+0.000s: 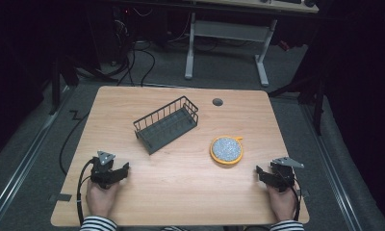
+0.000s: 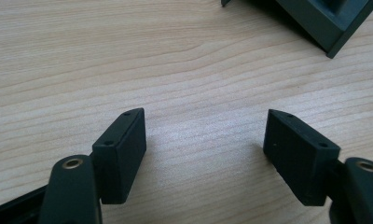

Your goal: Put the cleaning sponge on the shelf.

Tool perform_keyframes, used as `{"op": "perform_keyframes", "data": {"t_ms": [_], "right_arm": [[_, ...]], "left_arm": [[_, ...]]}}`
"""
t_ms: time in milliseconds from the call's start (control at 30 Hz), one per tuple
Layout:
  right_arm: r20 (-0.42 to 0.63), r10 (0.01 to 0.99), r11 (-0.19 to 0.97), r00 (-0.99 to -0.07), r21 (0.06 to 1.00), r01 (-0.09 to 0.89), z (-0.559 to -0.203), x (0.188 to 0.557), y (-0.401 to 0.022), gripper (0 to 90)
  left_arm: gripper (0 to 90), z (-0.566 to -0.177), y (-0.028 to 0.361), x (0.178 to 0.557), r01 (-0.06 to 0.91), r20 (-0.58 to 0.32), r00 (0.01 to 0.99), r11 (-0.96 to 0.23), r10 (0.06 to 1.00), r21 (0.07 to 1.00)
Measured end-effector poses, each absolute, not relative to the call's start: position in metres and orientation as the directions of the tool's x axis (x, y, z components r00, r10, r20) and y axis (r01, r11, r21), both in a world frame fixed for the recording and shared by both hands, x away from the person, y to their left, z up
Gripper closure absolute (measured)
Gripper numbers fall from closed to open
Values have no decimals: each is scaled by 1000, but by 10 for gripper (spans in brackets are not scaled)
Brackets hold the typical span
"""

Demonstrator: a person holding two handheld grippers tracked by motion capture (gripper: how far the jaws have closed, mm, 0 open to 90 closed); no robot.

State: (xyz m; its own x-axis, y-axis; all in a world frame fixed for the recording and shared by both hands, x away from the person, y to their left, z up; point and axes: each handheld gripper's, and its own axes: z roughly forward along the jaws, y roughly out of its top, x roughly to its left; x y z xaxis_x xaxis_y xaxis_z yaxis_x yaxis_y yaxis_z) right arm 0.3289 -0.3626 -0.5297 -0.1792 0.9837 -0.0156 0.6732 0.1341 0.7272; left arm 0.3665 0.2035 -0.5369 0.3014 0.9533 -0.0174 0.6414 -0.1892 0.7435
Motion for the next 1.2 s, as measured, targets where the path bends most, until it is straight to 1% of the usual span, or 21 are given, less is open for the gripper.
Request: {"op": "perform_keyframes", "data": {"t_ms": [367,467,600,933,1100,1200], "right_arm": [[-12,983,135,-184,727,674,-530,329,-363,345],[-12,983,136,-186,726,674,-530,329,-363,340],[-12,983,136,-185,726,674,-530,329,-363,341],[-9,982,135,-187,727,673,-530,329,-363,340],[-9,982,136,-189,726,674,-530,329,-363,338],[-8,982,135,-189,726,674,-530,329,-363,339]], "left_arm": [[296,-537,204,367,642,-18,307,-192,952,742],[288,-537,205,366,642,-35,316,-186,948,744],[273,-537,204,366,639,-19,328,-207,945,741],[316,-536,205,364,642,-23,331,-207,943,738],[330,-534,209,365,652,-52,323,-182,945,736],[328,-531,208,367,653,-68,343,-185,937,734]]}}
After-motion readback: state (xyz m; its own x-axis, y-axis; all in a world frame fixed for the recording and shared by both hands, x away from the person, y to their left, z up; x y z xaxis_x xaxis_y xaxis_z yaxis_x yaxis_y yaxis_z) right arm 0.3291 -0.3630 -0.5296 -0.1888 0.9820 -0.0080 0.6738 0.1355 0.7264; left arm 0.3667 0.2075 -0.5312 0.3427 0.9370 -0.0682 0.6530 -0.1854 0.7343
